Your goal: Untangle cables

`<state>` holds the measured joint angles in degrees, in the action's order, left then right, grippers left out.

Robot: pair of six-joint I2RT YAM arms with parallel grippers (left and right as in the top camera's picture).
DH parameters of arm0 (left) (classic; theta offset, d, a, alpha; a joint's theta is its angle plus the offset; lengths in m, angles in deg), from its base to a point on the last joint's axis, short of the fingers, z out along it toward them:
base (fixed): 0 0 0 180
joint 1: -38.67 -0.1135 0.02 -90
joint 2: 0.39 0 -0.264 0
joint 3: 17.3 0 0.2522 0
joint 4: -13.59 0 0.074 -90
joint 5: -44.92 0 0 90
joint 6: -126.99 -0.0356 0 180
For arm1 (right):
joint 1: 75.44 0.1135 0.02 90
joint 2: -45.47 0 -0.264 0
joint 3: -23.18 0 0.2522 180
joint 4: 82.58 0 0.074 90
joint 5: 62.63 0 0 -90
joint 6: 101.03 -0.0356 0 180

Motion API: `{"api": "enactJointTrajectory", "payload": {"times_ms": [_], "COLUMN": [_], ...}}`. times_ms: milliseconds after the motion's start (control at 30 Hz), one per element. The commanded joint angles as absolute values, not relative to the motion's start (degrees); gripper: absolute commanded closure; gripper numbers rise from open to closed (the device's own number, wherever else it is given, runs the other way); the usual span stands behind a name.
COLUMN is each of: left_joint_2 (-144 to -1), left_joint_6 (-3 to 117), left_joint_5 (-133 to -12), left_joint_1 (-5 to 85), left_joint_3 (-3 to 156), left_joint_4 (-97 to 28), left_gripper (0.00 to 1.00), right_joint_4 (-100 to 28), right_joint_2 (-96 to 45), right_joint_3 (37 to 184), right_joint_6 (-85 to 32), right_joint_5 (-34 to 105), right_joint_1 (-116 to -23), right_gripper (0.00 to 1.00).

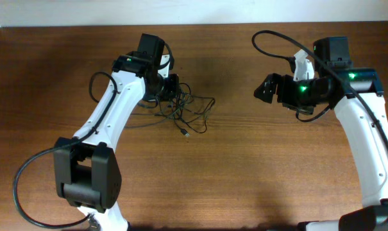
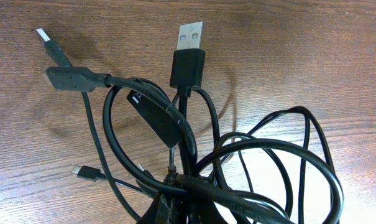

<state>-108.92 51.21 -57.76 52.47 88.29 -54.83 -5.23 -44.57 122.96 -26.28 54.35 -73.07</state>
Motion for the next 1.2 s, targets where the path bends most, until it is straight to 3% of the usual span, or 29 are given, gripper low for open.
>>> {"api": "enactJointTrajectory", "payload": {"times_ms": [0, 567, 733, 933, 1033, 1167], "left_joint_2": [-108.7, -108.7, -108.7, -108.7, -108.7, -108.7], "left_joint_6": [51.8, 51.7, 53.2, 53.5, 53.5, 53.5], "left_joint_5": [-58.8, -64.5, -69.0, -97.8, -104.4, -106.5], "left_joint_1": [52.4, 53.5, 54.1, 49.7, 49.3, 46.3], "left_joint_3": [88.7, 88.6, 88.7, 88.7, 88.7, 88.7], "left_joint_4": [-54.6, -56.8, -56.9, -55.1, -54.4, -53.3], "left_gripper": [1.00, 1.00, 1.00, 1.00, 1.00, 1.00], "right_joint_4": [-5.4, -8.3, -13.1, -15.0, -18.2, -20.7], "right_joint_2": [-43.4, -43.4, -43.4, -44.8, -47.9, -50.7], "right_joint_3": [123.1, 123.1, 123.1, 123.1, 123.1, 123.1], "right_joint_6": [-26.5, -26.8, -27.6, -31.1, -34.1, -34.5], "right_joint_5": [53.7, 54.2, 63.4, 63.4, 64.4, 65.9], "right_joint_1": [-73.2, -73.2, -73.2, -70.6, -67.4, -64.2], "right_gripper": [0.01, 0.01, 0.01, 0.01, 0.00, 0.12]}}
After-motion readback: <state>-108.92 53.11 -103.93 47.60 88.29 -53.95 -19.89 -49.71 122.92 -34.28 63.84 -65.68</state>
